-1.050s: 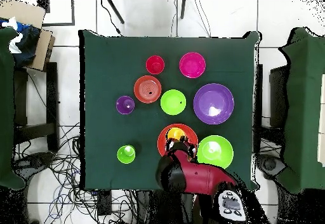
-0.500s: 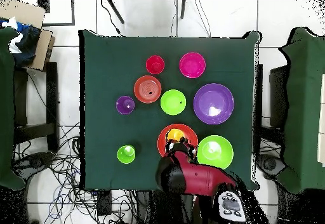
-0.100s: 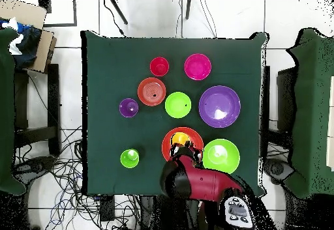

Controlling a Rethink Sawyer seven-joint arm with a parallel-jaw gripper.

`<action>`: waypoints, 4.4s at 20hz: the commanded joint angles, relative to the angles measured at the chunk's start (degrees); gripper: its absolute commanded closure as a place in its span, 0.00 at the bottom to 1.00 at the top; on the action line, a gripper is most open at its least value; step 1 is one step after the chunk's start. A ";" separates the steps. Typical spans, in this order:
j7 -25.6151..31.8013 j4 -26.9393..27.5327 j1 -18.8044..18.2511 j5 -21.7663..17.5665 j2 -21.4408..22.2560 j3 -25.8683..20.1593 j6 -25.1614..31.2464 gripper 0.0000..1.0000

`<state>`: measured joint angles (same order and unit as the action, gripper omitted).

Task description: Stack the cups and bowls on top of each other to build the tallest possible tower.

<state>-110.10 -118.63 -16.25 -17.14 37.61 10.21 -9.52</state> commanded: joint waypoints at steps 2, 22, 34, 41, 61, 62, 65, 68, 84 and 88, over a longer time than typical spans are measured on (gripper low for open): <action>-7.06 -0.96 0.68 0.08 -2.20 -4.20 3.24 1.00; -6.48 -0.79 0.45 0.21 -1.09 -4.70 5.10 1.00; -6.44 -0.77 0.51 0.33 -0.90 -4.79 5.46 1.00; -6.45 -0.72 0.73 0.53 -0.76 -4.74 5.80 1.00; -6.46 -0.75 0.67 0.68 -0.60 -4.86 6.21 1.00; -6.48 -0.71 0.69 0.72 -0.63 -4.85 6.20 1.00; -6.52 -0.80 0.58 0.77 -0.53 -4.99 6.32 1.00; -6.49 -0.87 0.55 0.89 -0.34 -5.10 6.75 0.00; -7.00 -1.08 0.85 1.33 -0.40 -5.18 7.10 0.00; -6.67 -0.77 0.69 1.28 -0.24 -5.34 7.63 0.00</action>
<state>-110.10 -118.64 -16.25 -17.14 38.42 10.21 -8.76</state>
